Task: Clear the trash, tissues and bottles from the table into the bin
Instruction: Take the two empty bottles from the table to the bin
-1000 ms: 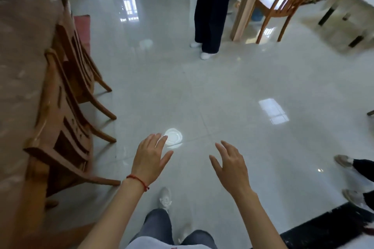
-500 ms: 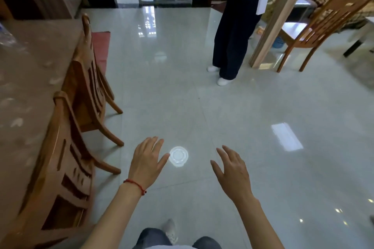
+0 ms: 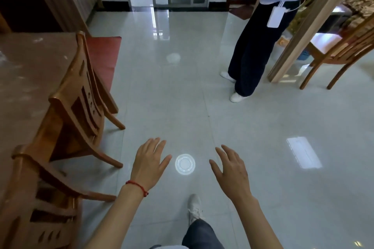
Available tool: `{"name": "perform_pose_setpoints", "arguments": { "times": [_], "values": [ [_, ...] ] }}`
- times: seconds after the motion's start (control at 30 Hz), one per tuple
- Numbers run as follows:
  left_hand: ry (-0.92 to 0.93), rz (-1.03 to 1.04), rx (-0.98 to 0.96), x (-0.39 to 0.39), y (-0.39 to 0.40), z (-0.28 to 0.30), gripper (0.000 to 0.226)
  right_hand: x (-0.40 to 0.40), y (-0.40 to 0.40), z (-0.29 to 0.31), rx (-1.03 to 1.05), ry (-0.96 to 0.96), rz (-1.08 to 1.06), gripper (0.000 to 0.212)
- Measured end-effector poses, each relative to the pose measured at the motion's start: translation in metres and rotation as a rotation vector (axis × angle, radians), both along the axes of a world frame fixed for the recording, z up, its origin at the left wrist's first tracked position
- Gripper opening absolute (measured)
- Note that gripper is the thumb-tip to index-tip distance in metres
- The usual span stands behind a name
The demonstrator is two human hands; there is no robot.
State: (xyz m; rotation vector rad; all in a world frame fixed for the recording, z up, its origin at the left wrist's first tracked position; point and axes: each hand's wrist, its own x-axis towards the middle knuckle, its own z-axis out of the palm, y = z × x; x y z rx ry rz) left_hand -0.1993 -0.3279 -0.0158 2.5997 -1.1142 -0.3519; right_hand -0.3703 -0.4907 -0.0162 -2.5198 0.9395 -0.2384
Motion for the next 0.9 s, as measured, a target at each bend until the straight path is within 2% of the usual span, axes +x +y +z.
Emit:
{"name": "perform_pose_setpoints", "arguments": {
  "times": [0.17,0.33,0.47,0.6,0.9],
  "values": [
    [0.031,0.042,0.018,0.044,-0.069,0.006,0.061,0.055,-0.08,0.007,0.009,-0.008,0.024,0.045],
    [0.029,0.094,-0.015,0.094,-0.12,0.009,0.058,0.112,-0.141,0.01,0.018,0.045,0.069,0.047],
    [0.036,0.14,-0.046,0.14,-0.149,0.013,0.085,0.168,-0.171,0.01,0.038,0.041,0.119,0.047],
    [0.039,0.179,-0.03,0.211,-0.176,0.0,0.057,0.241,-0.199,0.003,0.051,0.037,0.143,0.046],
    [-0.012,0.244,-0.071,0.389,-0.212,0.012,0.055,0.421,-0.246,0.015,0.033,0.035,0.204,0.047]
  ]
}}
